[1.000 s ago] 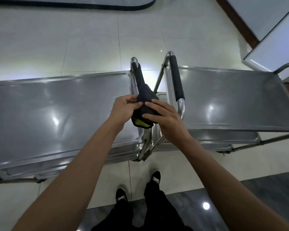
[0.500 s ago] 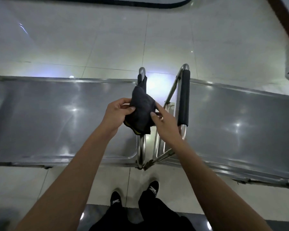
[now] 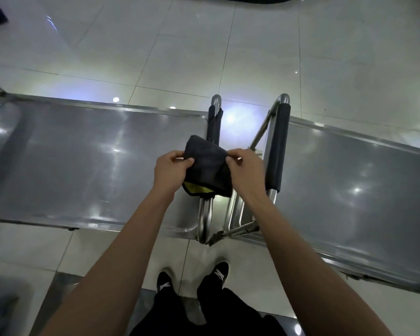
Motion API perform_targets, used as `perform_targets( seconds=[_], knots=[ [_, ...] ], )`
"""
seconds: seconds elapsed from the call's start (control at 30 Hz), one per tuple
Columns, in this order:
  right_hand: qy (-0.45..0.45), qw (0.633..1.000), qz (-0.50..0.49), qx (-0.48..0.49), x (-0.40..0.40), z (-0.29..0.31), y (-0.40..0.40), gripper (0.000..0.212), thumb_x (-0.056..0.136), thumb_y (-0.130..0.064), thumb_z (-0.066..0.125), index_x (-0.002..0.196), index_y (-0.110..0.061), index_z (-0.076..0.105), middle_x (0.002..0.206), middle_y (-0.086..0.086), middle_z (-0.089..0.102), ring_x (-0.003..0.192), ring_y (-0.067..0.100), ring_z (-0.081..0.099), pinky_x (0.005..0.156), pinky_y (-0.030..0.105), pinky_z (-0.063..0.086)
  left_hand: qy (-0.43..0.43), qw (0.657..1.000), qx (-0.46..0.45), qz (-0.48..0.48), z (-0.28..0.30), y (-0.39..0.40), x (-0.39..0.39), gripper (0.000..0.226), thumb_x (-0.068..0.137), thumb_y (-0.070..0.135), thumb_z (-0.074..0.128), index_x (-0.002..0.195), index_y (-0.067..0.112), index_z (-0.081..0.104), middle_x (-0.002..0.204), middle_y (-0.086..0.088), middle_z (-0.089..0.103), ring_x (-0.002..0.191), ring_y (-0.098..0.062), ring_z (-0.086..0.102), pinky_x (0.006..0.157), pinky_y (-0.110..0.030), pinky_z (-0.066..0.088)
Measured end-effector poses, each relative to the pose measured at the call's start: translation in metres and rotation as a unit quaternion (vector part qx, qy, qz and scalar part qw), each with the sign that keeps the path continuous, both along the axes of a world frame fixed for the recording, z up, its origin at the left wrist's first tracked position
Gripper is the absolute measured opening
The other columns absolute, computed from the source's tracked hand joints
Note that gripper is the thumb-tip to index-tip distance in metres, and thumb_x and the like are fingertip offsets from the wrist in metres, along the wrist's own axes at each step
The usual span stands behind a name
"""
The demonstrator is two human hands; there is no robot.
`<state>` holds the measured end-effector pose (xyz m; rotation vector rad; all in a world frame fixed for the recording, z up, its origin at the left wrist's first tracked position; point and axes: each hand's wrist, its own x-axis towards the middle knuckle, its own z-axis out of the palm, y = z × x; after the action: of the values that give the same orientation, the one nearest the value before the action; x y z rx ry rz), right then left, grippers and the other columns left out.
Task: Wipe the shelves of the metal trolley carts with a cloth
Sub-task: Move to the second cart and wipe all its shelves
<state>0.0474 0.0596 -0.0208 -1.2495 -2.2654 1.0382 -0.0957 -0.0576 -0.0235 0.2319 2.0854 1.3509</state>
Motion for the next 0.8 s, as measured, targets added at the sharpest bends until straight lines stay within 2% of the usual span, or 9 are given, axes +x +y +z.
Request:
perform_targets(
  seconds=[0.07, 0.13, 0.17, 0.27, 0.33, 0.5, 0.67, 0.8],
  knots=[
    [-0.04, 0.998, 0.028, -0.05, -0.002, -0.007, -0.008, 0.027, 0.101, -0.017, 0.053, 0.124, -0.017, 0.068, 0.119, 0.0, 0.068, 0.108, 0.016, 0.062, 0.099, 0.033, 0.05, 0.07, 0.995, -0.057, -0.036, -0.009, -0.002, 0.003, 0.024, 0.089, 0.02, 0.07, 0.113, 0.022, 0.065, 0.103, 0.007, 0.068, 0.09, -0.011, 0.066, 0.082, -0.027, 0.055],
    [-0.029, 0.997, 0.019, -0.071, -0.002, -0.011, -0.016, 0.03, 0.103, -0.019, 0.049, 0.129, -0.017, 0.062, 0.125, -0.001, 0.065, 0.113, 0.015, 0.06, 0.1, 0.032, 0.049, 0.112, 0.991, -0.053, -0.057, -0.016, -0.005, 0.005, 0.032, 0.091, 0.021, 0.069, 0.122, 0.024, 0.061, 0.108, 0.01, 0.062, 0.088, -0.002, 0.061, 0.074, -0.019, 0.051],
    [-0.014, 0.997, 0.009, -0.072, -0.001, -0.013, -0.019, 0.03, 0.103, -0.02, 0.049, 0.131, -0.017, 0.061, 0.125, -0.002, 0.065, 0.113, 0.014, 0.06, 0.1, 0.033, 0.049, 0.121, 0.99, -0.039, -0.068, -0.017, -0.006, 0.006, 0.03, 0.092, 0.019, 0.067, 0.121, 0.027, 0.062, 0.108, 0.012, 0.063, 0.088, 0.001, 0.06, 0.075, -0.019, 0.052],
    [0.02, 0.991, -0.002, -0.134, -0.001, -0.014, -0.019, 0.035, 0.103, -0.028, 0.05, 0.136, -0.018, 0.058, 0.127, -0.002, 0.065, 0.112, 0.013, 0.06, 0.097, 0.032, 0.051, 0.075, 0.993, 0.009, -0.089, -0.018, -0.008, 0.009, 0.022, 0.097, 0.017, 0.06, 0.113, 0.03, 0.067, 0.108, 0.012, 0.067, 0.097, -0.003, 0.063, 0.09, -0.033, 0.057],
    [0.033, 0.986, 0.002, -0.166, 0.001, -0.014, -0.018, 0.036, 0.102, -0.027, 0.053, 0.137, -0.016, 0.059, 0.129, -0.001, 0.065, 0.115, 0.013, 0.06, 0.098, 0.032, 0.052, 0.063, 0.993, 0.028, -0.092, -0.017, -0.008, 0.011, 0.021, 0.097, 0.018, 0.061, 0.114, 0.03, 0.067, 0.109, 0.012, 0.068, 0.098, -0.006, 0.065, 0.09, -0.037, 0.058],
    [0.091, 0.986, -0.078, -0.119, -0.001, -0.007, -0.009, 0.033, 0.101, -0.019, 0.056, 0.133, -0.02, 0.062, 0.13, -0.005, 0.064, 0.118, 0.011, 0.058, 0.102, 0.026, 0.048, 0.097, 0.99, 0.036, -0.1, -0.015, 0.002, 0.014, 0.021, 0.095, 0.029, 0.064, 0.115, 0.033, 0.066, 0.106, 0.019, 0.066, 0.086, -0.001, 0.065, 0.085, -0.032, 0.058],
    [0.046, 0.989, -0.023, -0.139, -0.003, -0.013, -0.018, 0.037, 0.105, -0.02, 0.043, 0.141, -0.016, 0.054, 0.132, 0.003, 0.063, 0.117, 0.017, 0.058, 0.1, 0.029, 0.05, 0.112, 0.987, 0.007, -0.115, -0.021, 0.005, 0.014, 0.019, 0.097, 0.027, 0.062, 0.114, 0.033, 0.064, 0.1, 0.022, 0.061, 0.091, 0.004, 0.059, 0.09, -0.032, 0.056],
    [0.066, 0.985, -0.034, -0.154, 0.0, -0.017, -0.022, 0.039, 0.106, -0.025, 0.044, 0.144, -0.017, 0.051, 0.134, 0.002, 0.061, 0.119, 0.016, 0.058, 0.089, 0.019, 0.052, 0.127, 0.982, 0.01, -0.141, -0.024, 0.004, 0.013, 0.03, 0.094, 0.034, 0.066, 0.124, 0.031, 0.063, 0.108, 0.019, 0.063, 0.086, 0.001, 0.063, 0.079, -0.022, 0.054]
  ],
)
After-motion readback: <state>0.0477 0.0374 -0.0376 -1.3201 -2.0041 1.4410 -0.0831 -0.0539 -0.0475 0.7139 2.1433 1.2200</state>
